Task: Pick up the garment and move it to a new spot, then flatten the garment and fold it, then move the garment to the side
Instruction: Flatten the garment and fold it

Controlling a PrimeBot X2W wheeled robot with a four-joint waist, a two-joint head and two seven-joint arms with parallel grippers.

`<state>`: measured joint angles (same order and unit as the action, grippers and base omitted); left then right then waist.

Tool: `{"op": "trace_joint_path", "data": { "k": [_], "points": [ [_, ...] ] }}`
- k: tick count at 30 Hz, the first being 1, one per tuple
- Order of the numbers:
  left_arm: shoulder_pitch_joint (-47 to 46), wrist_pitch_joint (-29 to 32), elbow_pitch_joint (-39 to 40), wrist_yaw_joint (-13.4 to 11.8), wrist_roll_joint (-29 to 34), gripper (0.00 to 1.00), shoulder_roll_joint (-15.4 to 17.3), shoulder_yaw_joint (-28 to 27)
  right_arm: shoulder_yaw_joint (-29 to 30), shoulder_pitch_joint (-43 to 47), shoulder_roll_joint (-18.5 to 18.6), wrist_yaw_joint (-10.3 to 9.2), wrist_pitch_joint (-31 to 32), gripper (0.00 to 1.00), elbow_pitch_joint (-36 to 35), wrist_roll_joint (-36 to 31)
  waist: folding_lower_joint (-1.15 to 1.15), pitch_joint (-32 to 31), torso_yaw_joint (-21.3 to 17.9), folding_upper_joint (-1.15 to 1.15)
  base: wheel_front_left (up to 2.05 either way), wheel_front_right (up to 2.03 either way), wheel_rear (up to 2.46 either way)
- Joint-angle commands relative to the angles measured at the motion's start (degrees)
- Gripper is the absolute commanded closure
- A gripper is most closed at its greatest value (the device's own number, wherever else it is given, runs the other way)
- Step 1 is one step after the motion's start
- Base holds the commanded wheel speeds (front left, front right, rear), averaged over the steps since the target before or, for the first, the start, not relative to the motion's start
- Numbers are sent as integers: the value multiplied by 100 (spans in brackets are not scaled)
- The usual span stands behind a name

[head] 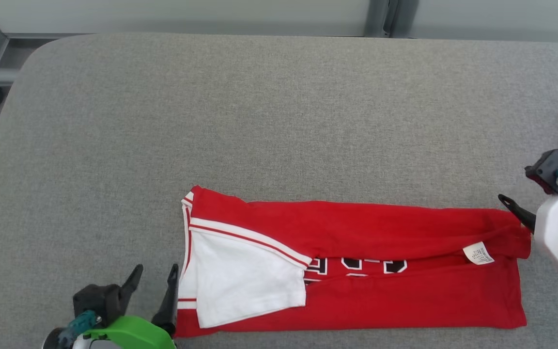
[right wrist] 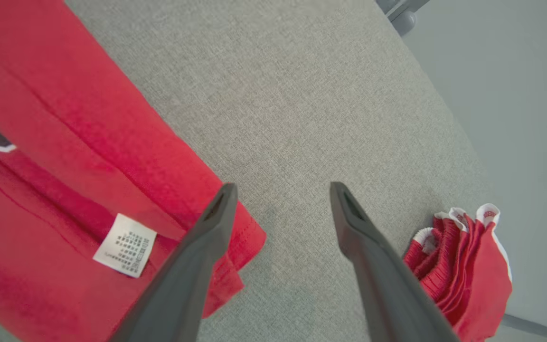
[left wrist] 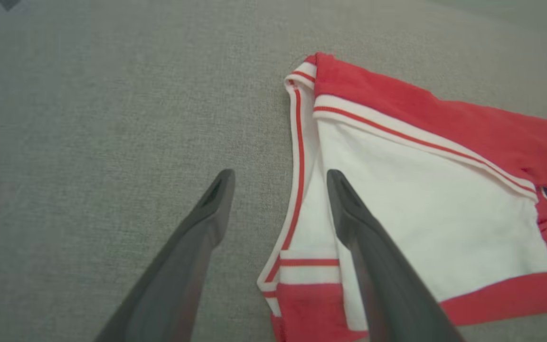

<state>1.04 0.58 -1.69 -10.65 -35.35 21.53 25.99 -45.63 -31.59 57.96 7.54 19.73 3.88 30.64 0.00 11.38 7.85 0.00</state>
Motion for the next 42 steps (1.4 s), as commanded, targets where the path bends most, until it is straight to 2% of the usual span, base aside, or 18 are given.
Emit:
{"op": "trace_joint_path", "data": {
  "k": [1,5,9,15,21,24,33,39,42],
  "points": [
    [-82,-159,30,-36,94,0,50,-37,285,250,-155,-11,-128,0,87,27,0,-60,0,0,0,0,0],
    [-118,-813,25,-109,238,0,8,-238,1594,1168,-966,-11,-612,0,262,-32,0,-199,0,0,0,0,0],
    [-181,-1285,-31,-148,258,0,-139,-407,2713,2020,-1943,-11,-1042,0,159,-203,0,-347,-16,0,0,0,0],
    [-236,-1541,-92,-15,254,0,-384,-654,3635,2836,-3124,-10,-1524,0,-179,-563,0,-531,-44,0,0,0,0],
    [-295,-1576,80,382,665,0,-632,-975,4115,3269,-4002,-10,-2001,0,-358,-684,0,-723,-37,0,0,0,0],
    [-173,-1573,12,617,886,0,-782,-1167,4234,3404,-4307,-10,-2217,0,-387,-744,0,-812,-51,0,0,0,0],
    [-191,-1575,-685,957,1313,0,-880,-1320,4558,3529,-4957,-10,-2586,0,-218,-996,0,-1088,-97,0,0,0,0],
    [-308,-1576,-952,1359,1347,0,-927,-1405,4796,3519,-5242,-10,-2691,0,63,-1242,0,-1220,-121,0,0,0,0],
    [-343,-1575,-1076,1481,1368,0,-982,-1436,4834,3504,-5311,-9,-2700,0,237,-1286,0,-1240,-137,0,0,0,0]
  ]
}}
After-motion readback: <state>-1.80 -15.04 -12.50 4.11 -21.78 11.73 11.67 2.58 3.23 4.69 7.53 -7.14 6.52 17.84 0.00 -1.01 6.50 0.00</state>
